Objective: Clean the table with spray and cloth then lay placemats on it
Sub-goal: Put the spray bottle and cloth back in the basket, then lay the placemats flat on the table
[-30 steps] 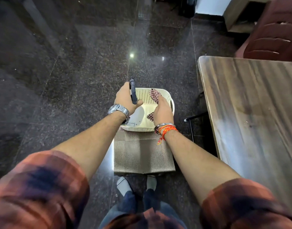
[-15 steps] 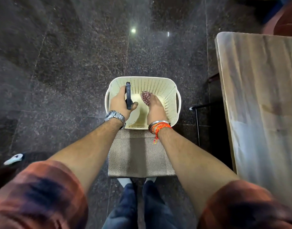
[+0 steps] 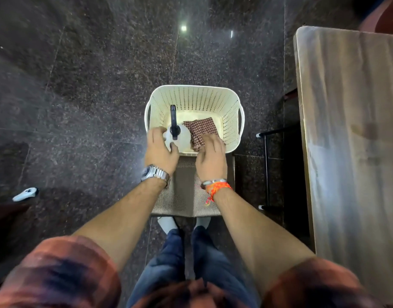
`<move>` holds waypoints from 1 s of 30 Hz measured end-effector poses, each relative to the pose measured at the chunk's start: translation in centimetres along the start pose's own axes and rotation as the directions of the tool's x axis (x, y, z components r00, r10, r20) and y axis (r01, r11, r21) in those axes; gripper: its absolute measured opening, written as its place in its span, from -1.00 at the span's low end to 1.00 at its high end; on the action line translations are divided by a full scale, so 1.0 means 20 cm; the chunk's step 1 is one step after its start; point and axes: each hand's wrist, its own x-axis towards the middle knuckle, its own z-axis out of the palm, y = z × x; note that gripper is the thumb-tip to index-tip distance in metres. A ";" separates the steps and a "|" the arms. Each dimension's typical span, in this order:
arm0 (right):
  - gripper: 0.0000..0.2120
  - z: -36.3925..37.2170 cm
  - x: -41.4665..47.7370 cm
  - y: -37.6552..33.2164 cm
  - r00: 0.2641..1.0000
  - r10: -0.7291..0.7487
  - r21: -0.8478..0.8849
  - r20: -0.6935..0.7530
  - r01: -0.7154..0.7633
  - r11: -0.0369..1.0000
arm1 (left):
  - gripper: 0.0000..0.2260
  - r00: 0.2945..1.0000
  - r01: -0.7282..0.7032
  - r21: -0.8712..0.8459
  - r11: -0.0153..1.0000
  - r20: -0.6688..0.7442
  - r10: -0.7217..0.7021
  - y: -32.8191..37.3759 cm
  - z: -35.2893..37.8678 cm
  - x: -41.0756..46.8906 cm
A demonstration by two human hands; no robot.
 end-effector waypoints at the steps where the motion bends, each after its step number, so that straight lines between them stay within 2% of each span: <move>1: -0.68 -0.02 -0.05 0.03 0.998 -0.053 -0.041 -0.035 0.052 0.998 | -0.75 0.996 -0.055 0.058 0.997 -0.074 0.059 0.00 -0.01 -0.07; 3: -0.72 -0.02 -0.19 0.11 0.996 -0.083 -0.132 -0.024 0.079 0.988 | -0.90 0.990 -0.084 0.142 0.986 -0.099 0.098 -0.04 -0.02 -0.19; 5: -0.73 0.00 -0.33 0.19 0.991 0.036 -0.230 0.132 -0.005 0.973 | -0.93 1.000 -0.010 0.176 0.984 0.026 0.005 -0.13 0.02 -0.30; 7: -0.71 0.03 -0.43 0.25 0.901 0.253 -0.339 0.353 -0.128 0.932 | -0.89 0.973 0.095 0.252 0.963 0.181 -0.143 -0.21 0.07 -0.38; 9: -0.64 0.05 -0.49 0.28 0.791 0.419 -0.442 0.445 -0.213 0.872 | -0.70 0.904 0.230 0.352 0.907 0.268 -0.333 -0.28 0.12 -0.43; 12: -0.49 0.05 -0.55 0.28 0.717 0.589 -0.532 0.373 -0.355 0.769 | -0.43 0.724 0.466 0.484 0.741 0.273 -0.634 -0.36 0.13 -0.48; 14: -0.40 0.05 -0.57 0.29 0.663 0.688 -0.584 0.294 -0.445 0.678 | -0.39 0.626 0.543 0.487 0.684 0.309 -0.716 -0.39 0.13 -0.50; 16: -0.30 0.04 -0.58 0.32 0.587 0.766 -0.596 0.261 -0.526 0.607 | -0.42 0.606 0.553 0.455 0.698 0.355 -0.712 -0.42 0.12 -0.49; 19: -0.24 0.02 -0.57 0.34 0.524 0.806 -0.537 0.275 -0.611 0.581 | -0.51 0.640 0.522 0.456 0.721 0.349 -0.685 -0.41 0.11 -0.50; 21: -0.27 0.00 -0.56 0.33 0.552 0.798 -0.508 0.243 -0.628 0.589 | -0.54 0.665 0.481 0.501 0.719 0.326 -0.672 -0.38 0.11 -0.50; 23: -0.35 -0.03 -0.55 0.30 0.632 0.746 -0.498 0.211 -0.587 0.638 | -0.59 0.710 0.419 0.541 0.729 0.305 -0.634 -0.33 0.09 -0.51; 25: -0.39 -0.06 -0.56 0.25 0.727 0.638 -0.499 0.252 -0.468 0.730 | -0.71 0.763 0.341 0.531 0.776 0.326 -0.558 -0.25 0.08 -0.52; 27: -0.48 -0.09 -0.55 0.19 0.785 0.521 -0.496 0.334 -0.323 0.806 | -0.78 0.799 0.247 0.456 0.855 0.404 -0.446 -0.14 0.09 -0.52; 30: -0.72 -0.15 -0.54 0.10 0.794 0.454 -0.477 0.404 -0.241 0.845 | -0.80 0.764 0.002 0.414 0.910 0.587 -0.269 0.05 0.12 -0.55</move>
